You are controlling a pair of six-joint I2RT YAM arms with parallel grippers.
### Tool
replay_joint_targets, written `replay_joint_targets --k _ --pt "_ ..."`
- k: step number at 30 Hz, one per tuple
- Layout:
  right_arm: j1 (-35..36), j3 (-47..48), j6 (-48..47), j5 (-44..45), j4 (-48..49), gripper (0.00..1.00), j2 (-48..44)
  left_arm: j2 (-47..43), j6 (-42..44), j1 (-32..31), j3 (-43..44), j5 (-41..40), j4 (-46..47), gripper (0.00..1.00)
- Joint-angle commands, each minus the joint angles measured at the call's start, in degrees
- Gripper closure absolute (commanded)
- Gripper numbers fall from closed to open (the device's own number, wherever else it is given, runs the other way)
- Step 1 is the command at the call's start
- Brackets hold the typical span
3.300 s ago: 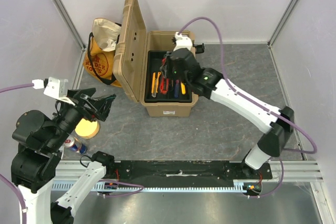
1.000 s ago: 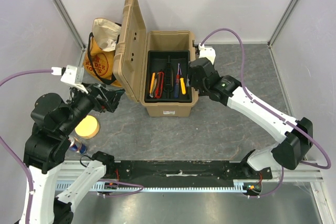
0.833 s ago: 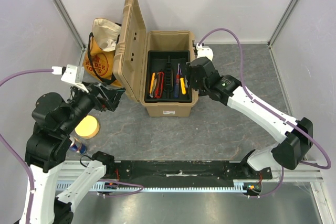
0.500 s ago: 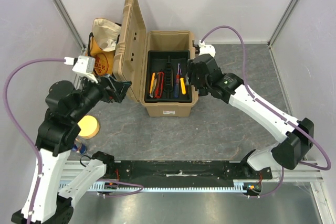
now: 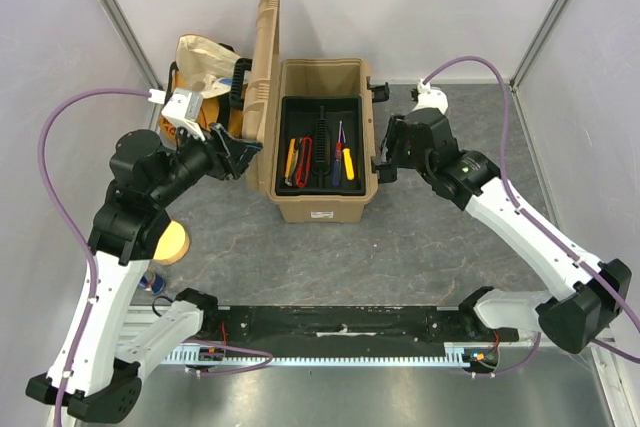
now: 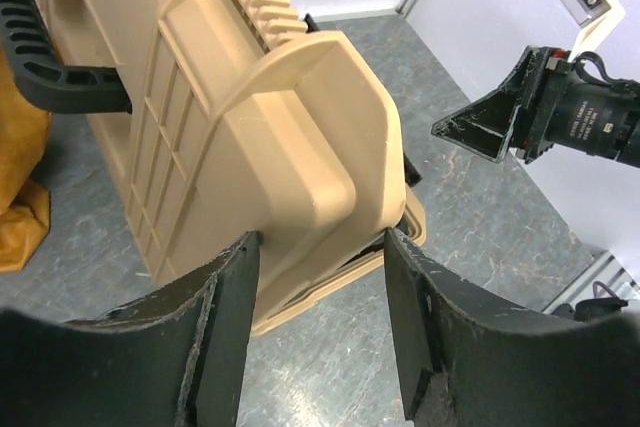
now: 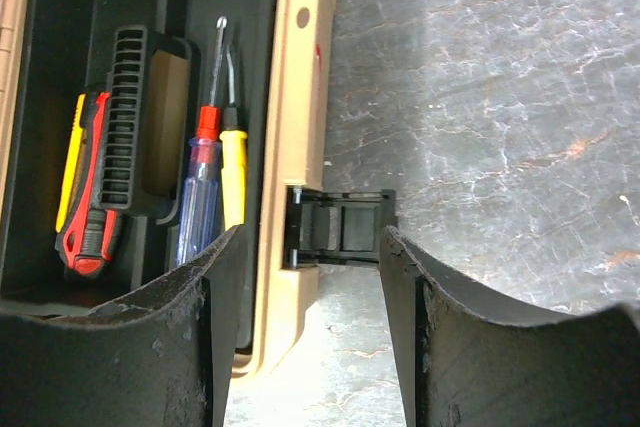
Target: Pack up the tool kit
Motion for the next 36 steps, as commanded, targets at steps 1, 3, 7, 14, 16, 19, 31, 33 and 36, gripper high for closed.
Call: replay_joint_targets --k 1,3,7,14,16,19,31,33,36 --pt "-1.78 -1.85 1.15 0.20 0.25 0.38 -3.55 2.31 -2.49 0.00 0.13 4.57 9.86 0.42" --pt "-2.39 -2.46 1.50 1.43 -0.63 0.38 -4.52 3.10 -3.28 0.00 -0.22 5.54 10.38 0.41" --pt "-3.62 -2.73 2.29 5.03 -3.09 0.37 -5.93 3.98 -4.43 0.00 -1.98 5.63 12.23 0.41" --pt "-5.82 -4.66 3.52 6.09 -4.24 0.36 -8.65 5.21 -5.22 0.09 -3.47 6.51 13.81 0.40" --pt "-6.17 -5.28 4.22 5.57 -4.41 0.35 -9.01 5.30 -5.40 0.00 -3.74 7.30 14.25 0.40" --pt "-6.79 -6.33 4.93 4.51 -4.50 0.35 -9.89 4.78 -5.48 0.00 -4.87 10.36 16.53 0.33" --pt "-8.72 -8.09 7.74 -3.48 -4.94 0.21 -16.12 -1.20 -8.30 0.00 -11.21 18.19 24.19 0.10" --pt "-8.81 -8.09 8.27 -4.36 -5.20 0.20 -16.91 -2.43 -8.82 0.00 -11.30 18.90 24.27 0.10" --pt "-8.90 -8.18 8.88 -5.86 -5.82 0.19 -17.62 -3.66 -8.57 0.00 -11.82 15.93 21.91 0.09"
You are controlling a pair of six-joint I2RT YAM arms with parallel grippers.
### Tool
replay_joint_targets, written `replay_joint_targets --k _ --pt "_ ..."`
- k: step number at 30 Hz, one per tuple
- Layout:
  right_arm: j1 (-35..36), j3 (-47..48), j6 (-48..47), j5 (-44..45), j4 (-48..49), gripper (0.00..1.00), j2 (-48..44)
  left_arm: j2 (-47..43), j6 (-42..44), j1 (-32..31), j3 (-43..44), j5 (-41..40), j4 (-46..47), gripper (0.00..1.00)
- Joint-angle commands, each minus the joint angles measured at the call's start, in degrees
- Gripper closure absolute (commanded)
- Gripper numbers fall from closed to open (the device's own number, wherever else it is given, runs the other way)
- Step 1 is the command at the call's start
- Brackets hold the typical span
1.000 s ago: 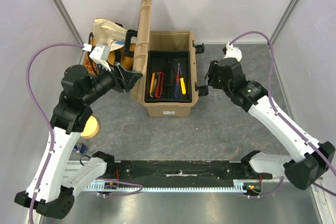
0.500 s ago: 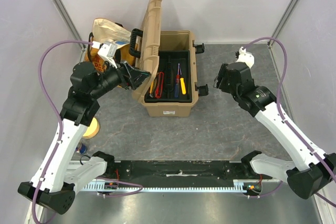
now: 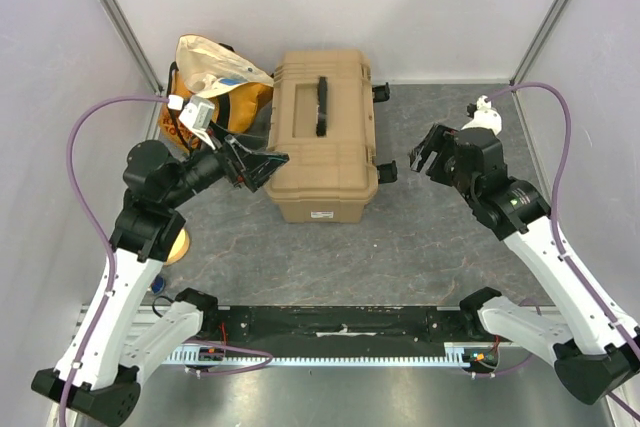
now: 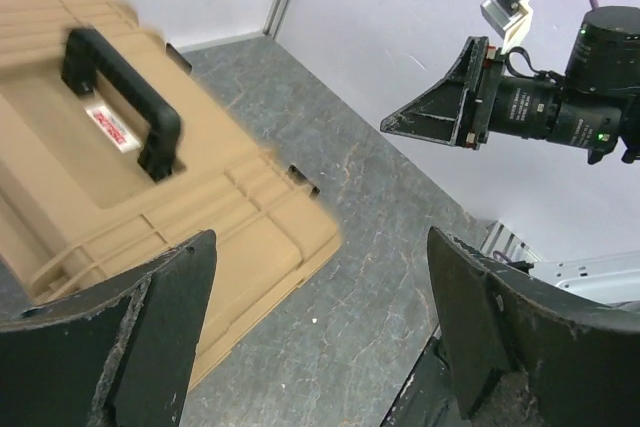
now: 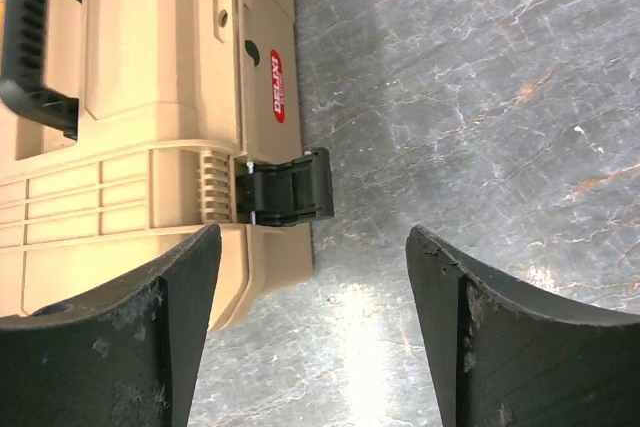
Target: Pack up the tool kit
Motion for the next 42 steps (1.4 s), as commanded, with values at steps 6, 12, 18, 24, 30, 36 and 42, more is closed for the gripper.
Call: replay_joint_targets --k 6,12,18,24,30,36,42 --pt "-0.49 -0.55 0.99 -7.23 0.69 0.12 -1.38 -0.38 3.06 0.11 -1.05 -6.05 -4.70 0.09" --pt "-1.27 -6.25 2.04 -9.96 7.63 0.12 -1.47 4.71 4.65 -0.33 -2.37 -5.36 -3.13 0.12" --pt "-3.64 -16.18 5.99 -13.38 17.30 0.07 -4.54 8.06 5.79 -5.33 -3.78 -8.42 2.76 0.15" --pt "-8.47 -22.95 11.08 -16.02 24.24 0.02 -6.39 12.89 10.62 -15.87 -2.90 -20.10 5.04 0.29" --pt "-16.99 -33.22 23.64 -23.92 34.69 0.02 -7.71 18.33 17.90 -25.89 -2.29 -34.87 10.14 0.44" --pt "-21.75 -44.32 36.76 -31.04 51.49 0.24 -3.25 27.03 31.89 -33.20 3.68 -40.95 8.49 0.47" --pt "-21.84 -47.31 40.62 -37.98 67.99 0.23 7.48 32.66 34.18 -33.64 5.10 -39.29 4.18 0.47"
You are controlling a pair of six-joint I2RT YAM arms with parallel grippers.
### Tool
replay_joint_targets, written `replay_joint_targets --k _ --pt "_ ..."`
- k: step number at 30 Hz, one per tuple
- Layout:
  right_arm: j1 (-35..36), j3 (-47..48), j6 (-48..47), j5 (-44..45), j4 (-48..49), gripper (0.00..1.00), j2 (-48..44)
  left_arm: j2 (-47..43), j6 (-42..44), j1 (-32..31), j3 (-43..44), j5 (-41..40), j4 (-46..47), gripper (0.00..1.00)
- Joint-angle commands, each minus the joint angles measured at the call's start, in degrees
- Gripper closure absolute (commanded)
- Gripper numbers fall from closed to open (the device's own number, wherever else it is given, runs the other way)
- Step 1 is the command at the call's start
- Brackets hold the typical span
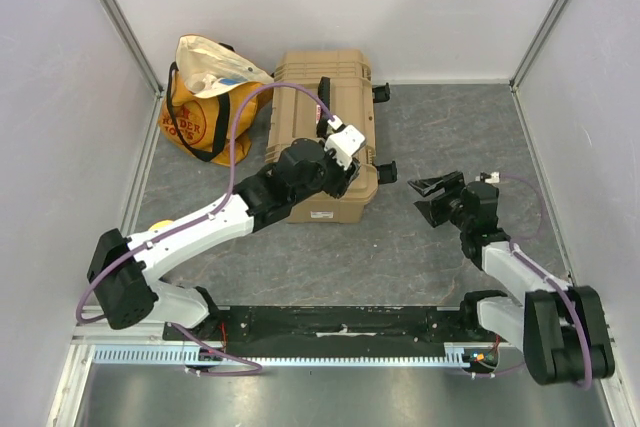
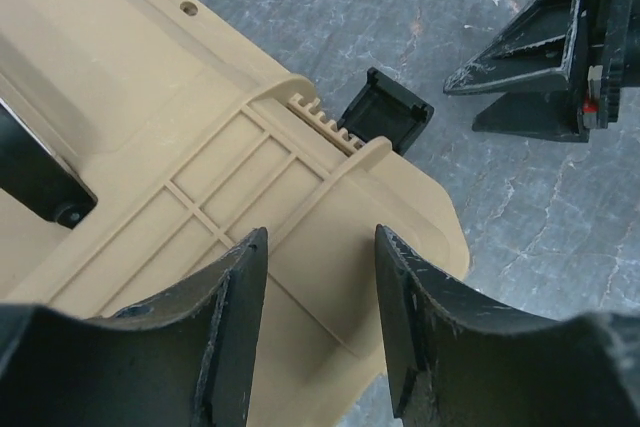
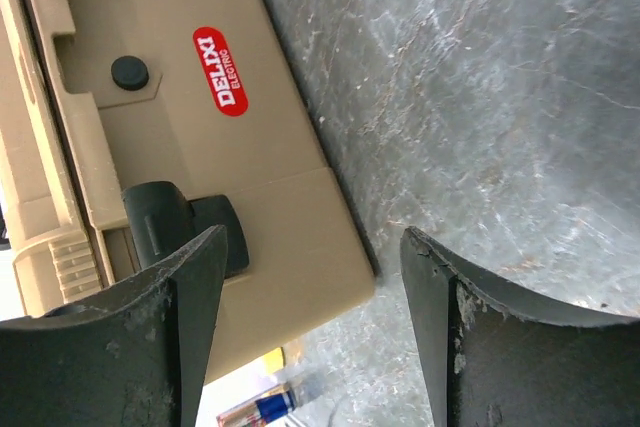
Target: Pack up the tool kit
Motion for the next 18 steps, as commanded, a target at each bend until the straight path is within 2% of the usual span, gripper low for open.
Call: replay_joint_targets --k 1,6,12,18 --pt "-0.23 -1.37 6.18 -8.94 20.69 0.23 6.72 3.20 6.62 -0.20 2.34 -0.51 -3.19 0.49" --pt "-0.05 -2.59 11.54 -13.35 33.61 0.17 15.43 7.78 6.80 -0.81 2.44 1.51 -9.79 0.60" --pt "0.92 -3.21 14.36 -14.41 44.35 0.08 21.06 8.40 6.09 -1.16 -0.64 2.92 -9.44 0.61" --pt "3.46 -0.49 17.25 -14.58 53.04 0.08 26.42 8.14 5.04 -1.16 -1.26 3.45 -9.53 0.61"
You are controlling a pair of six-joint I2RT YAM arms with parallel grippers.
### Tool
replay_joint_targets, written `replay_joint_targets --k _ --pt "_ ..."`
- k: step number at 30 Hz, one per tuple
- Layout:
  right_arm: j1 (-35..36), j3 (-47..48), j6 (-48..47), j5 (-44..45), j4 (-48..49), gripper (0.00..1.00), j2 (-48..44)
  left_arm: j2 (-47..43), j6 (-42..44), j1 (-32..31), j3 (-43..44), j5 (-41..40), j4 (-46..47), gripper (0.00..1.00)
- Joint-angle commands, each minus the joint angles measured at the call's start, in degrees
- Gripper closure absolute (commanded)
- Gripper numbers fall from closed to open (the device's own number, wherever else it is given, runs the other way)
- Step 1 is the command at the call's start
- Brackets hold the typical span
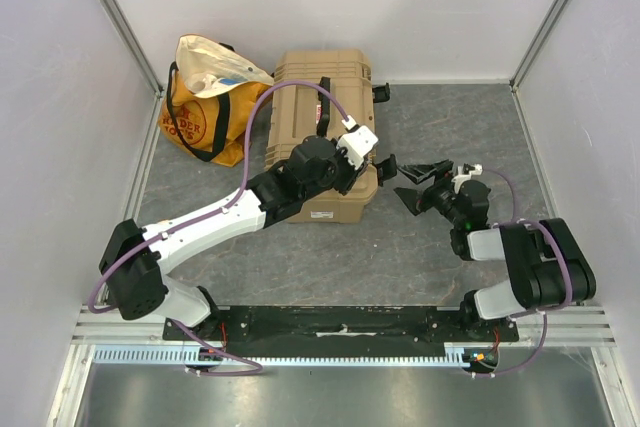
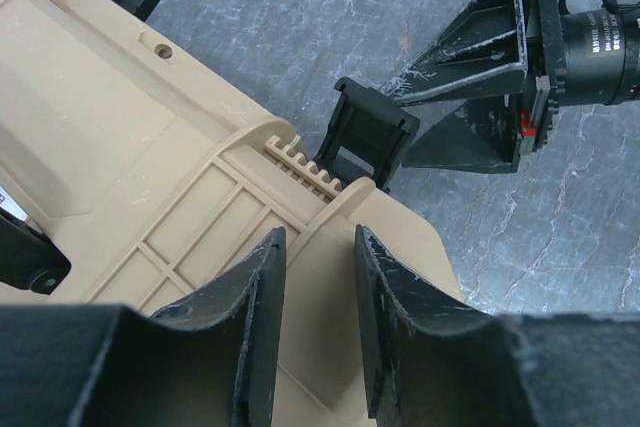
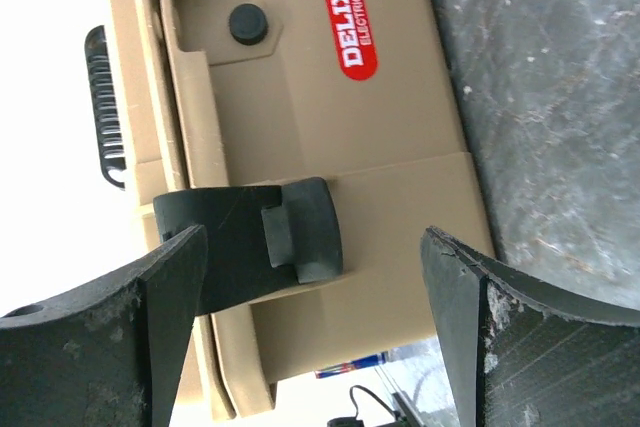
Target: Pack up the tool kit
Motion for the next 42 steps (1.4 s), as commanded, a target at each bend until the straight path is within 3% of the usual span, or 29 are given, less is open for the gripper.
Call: replay_joint_targets --k 1,7,22,30,38,42 --pt "2.28 2.75 4.16 -1.91 13.91 0.09 4.63 2.74 1.13 -0.44 -3.92 1.90 -12.29 0.61" --pt "4.83 4.94 8.74 -2.87 26.39 0.08 11.76 2.91 0.43 -0.44 -3.84 1.64 -13.52 0.61" --pt "9.14 6.62 11.64 -2.44 32.39 0.05 17.30 2.91 -0.54 -0.36 -2.34 0.32 -14.13 0.61" --pt "11.33 4.77 21.46 5.29 44.49 0.02 20.46 3.88 -1.33 -0.36 -1.38 -0.74 -14.13 0.61" --pt "13.10 3.28 29.12 11.10 44.61 0.02 11.34 3.88 -1.25 -0.27 -0.85 -1.79 -14.13 0.60" --pt "13.10 3.98 30.36 10.92 40.31 0.11 6.07 4.06 -1.33 -0.36 -0.58 -1.97 -14.13 0.60"
